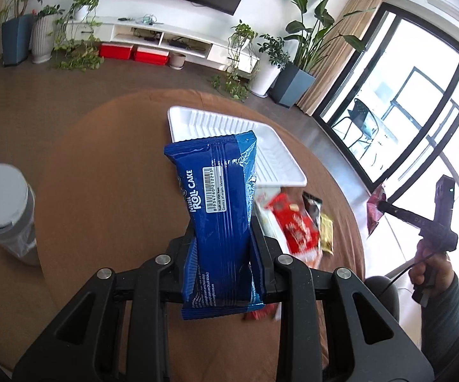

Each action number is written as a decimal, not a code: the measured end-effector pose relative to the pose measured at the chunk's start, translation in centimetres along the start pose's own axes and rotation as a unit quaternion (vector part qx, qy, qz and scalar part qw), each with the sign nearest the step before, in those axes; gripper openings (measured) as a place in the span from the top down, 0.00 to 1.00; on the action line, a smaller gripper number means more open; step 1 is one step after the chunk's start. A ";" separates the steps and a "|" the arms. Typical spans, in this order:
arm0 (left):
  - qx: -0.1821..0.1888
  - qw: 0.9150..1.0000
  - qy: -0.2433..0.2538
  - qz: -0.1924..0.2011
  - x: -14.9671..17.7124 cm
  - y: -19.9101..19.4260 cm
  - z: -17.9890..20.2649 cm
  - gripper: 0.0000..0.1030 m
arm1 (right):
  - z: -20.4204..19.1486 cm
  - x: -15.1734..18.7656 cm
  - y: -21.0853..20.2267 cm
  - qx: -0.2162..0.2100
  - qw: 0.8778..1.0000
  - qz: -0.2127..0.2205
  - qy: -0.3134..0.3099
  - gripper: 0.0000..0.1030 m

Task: Organize snacks
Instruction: 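Carry the blue pack into the tray with the left tool while the right tool places the pink packet, then open both tools and lift them back toward the snack pile, then grasp the red wrapper with the left tool while the right tool grasps the strawberry-print packet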

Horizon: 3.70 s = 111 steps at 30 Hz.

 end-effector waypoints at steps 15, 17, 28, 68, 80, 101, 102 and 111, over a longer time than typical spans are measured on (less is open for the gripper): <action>-0.016 0.996 0.068 -0.063 -12.8 11.8 0.9 0.75 | -7.0 -10.1 9.7 -0.042 0.993 -0.019 -0.107 0.94; -0.021 0.994 0.075 -0.080 -12.8 14.5 1.3 0.75 | -8.4 -10.3 11.8 -0.046 0.990 -0.036 -0.126 0.94; -0.036 0.989 0.051 -0.136 -12.3 23.0 -0.3 0.75 | -10.3 -8.2 20.5 -0.049 0.980 -0.125 -0.149 0.94; -0.020 0.994 0.107 0.019 2.3 7.6 7.1 0.00 | -5.9 0.8 3.6 -0.210 0.975 -0.005 0.069 0.00; -0.034 0.998 0.047 -0.007 13.0 5.1 8.4 0.00 | -9.4 12.1 0.3 -0.103 0.994 -0.044 0.011 0.20; -0.032 0.998 0.039 -0.040 12.0 7.9 7.8 0.26 | -5.5 11.3 2.1 -0.038 0.998 -0.036 0.033 0.57; -0.037 0.998 0.038 -0.044 11.9 8.3 7.6 0.27 | -5.5 11.4 2.1 -0.038 0.998 -0.037 0.031 0.56; -0.054 0.996 0.030 -0.070 11.9 10.3 6.5 0.42 | -5.8 11.8 2.1 -0.039 0.998 -0.038 0.019 0.55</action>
Point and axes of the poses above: each gripper's, at about its wrist camera, not at the fingertips, and y roughly the way its jaws point, z to its right, x to its underside, the point moved 4 cm from there along y, roughly the way its jaws point, and after that the axes turned 5 degrees about z, right-handed, at the moved point
